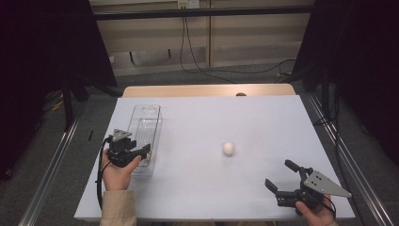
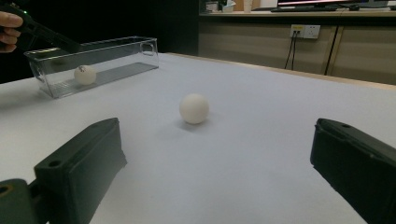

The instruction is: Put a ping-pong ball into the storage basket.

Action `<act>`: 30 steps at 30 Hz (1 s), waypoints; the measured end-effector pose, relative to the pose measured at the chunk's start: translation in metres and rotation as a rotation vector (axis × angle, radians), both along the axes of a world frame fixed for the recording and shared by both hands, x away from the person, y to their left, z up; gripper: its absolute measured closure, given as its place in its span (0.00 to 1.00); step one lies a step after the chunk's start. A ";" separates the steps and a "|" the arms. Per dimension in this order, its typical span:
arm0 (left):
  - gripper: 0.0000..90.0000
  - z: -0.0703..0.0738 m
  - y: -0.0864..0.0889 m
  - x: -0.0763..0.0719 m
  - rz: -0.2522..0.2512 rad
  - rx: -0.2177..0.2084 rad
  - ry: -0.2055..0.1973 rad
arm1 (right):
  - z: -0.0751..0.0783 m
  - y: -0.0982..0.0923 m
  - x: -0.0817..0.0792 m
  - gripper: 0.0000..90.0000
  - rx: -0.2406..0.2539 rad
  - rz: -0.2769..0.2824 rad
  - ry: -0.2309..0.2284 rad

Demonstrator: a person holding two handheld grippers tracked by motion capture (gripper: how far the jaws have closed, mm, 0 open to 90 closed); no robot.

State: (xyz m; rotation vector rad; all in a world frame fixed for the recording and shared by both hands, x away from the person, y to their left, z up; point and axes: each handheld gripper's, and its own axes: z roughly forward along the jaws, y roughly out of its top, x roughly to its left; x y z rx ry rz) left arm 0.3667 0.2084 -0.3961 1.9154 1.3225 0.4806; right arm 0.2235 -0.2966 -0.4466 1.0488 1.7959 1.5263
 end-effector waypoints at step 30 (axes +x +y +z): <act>0.21 0.015 -0.030 -0.004 -0.075 -0.031 -0.026 | 0.000 0.002 0.000 0.02 -0.005 0.008 0.002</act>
